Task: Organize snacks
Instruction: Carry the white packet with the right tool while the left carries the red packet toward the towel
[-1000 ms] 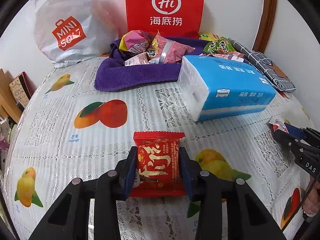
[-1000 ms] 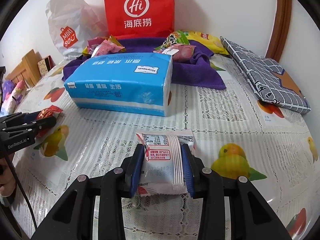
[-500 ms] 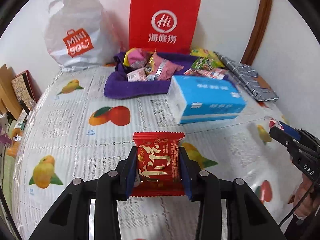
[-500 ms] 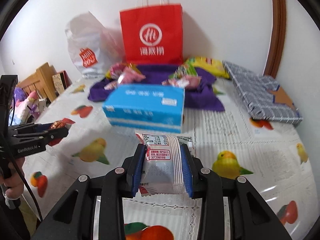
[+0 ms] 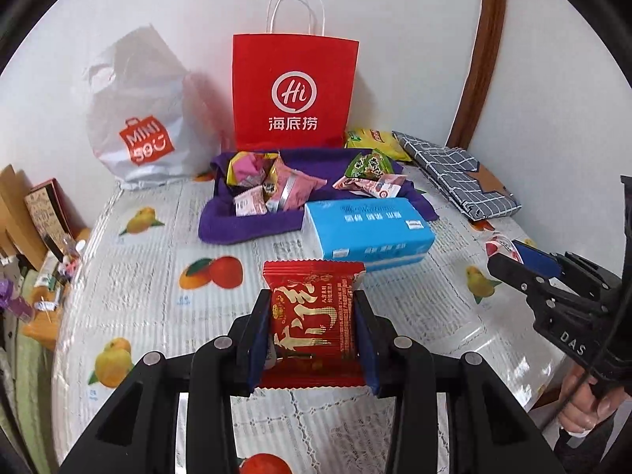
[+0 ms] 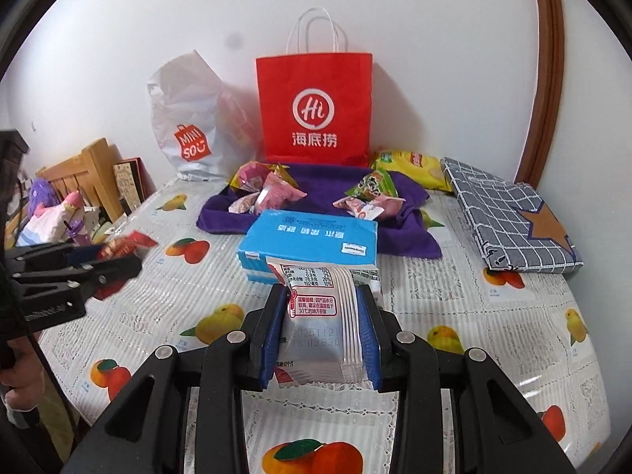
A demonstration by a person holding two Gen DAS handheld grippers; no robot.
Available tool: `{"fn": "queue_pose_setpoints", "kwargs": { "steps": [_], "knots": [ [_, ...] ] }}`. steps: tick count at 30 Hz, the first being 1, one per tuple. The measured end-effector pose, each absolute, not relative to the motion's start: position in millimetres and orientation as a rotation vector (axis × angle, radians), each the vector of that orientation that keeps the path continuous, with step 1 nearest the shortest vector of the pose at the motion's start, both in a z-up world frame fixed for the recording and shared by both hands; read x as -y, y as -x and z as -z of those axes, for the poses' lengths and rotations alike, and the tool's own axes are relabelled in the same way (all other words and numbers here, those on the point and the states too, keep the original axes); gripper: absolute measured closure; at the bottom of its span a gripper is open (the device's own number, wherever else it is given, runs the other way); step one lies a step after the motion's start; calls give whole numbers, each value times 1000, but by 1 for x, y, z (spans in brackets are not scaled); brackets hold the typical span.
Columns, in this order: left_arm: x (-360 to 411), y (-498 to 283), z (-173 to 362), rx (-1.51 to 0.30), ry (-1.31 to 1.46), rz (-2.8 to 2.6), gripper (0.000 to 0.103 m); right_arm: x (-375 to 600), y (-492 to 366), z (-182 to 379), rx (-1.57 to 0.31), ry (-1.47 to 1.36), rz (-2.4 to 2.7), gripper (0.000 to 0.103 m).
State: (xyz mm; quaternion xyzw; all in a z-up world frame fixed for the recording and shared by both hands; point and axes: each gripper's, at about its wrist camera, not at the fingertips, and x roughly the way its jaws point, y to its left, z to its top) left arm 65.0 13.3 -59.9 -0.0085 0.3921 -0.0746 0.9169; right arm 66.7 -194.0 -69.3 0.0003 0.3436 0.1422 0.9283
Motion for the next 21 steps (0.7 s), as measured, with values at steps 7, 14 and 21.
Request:
{"fn": "queue_pose_setpoints", "kwargs": {
  "steps": [7,14,21],
  "knots": [
    [-12,-69,16,-760,32,180,66,200,-80,55,-699,-81,-344,68],
    [0,-68,-8,-699,-1,186,66,211,-89,44,-676,-112,-330,68],
    [-6,-99,-5,-721,51,202,66,203,-116,26,-671,-65,-319,68]
  ]
}}
